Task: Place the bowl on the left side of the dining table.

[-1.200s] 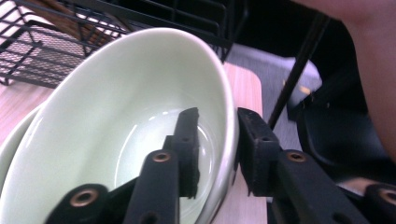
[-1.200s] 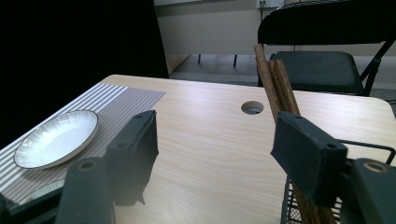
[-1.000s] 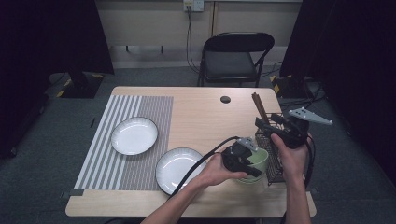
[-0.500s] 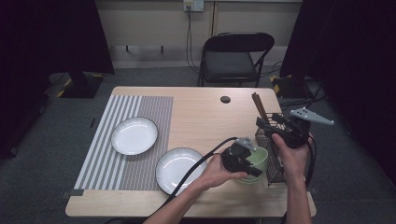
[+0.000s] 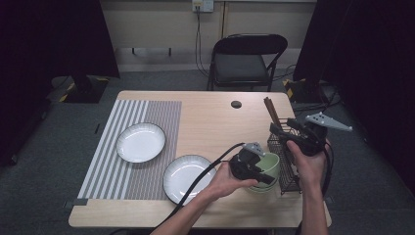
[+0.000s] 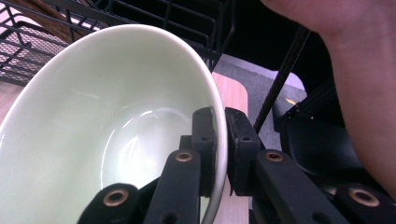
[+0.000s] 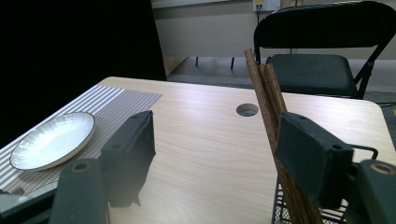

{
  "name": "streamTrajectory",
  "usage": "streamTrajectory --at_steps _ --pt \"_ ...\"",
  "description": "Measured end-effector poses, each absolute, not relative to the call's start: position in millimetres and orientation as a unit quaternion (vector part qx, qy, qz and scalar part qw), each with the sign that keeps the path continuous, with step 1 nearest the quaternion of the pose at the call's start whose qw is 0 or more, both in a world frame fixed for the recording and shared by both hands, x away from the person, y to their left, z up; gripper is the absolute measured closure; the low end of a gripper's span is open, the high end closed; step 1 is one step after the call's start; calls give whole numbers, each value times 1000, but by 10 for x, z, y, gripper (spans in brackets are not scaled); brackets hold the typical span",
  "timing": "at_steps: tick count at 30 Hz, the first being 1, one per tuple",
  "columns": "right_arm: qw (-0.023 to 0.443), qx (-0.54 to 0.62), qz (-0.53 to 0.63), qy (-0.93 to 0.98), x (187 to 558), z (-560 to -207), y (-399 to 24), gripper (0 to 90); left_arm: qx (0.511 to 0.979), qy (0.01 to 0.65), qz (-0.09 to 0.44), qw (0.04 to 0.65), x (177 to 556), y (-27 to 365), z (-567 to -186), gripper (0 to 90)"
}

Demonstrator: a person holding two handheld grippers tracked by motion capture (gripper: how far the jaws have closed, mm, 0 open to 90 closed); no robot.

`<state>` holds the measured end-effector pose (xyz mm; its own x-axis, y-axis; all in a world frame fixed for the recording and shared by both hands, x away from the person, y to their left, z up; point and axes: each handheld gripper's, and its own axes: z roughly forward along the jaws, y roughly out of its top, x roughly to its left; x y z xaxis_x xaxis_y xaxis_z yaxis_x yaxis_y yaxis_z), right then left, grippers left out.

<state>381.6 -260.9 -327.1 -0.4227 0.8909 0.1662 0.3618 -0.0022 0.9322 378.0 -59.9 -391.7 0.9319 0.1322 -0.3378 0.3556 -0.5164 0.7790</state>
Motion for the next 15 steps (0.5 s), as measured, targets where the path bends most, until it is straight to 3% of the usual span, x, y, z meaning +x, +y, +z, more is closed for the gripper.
streamTrajectory --at_steps 15 --pt "257 470 525 662 3800 -3242 -2587 270 844 153 -110 501 3833 -317 -3774 834"
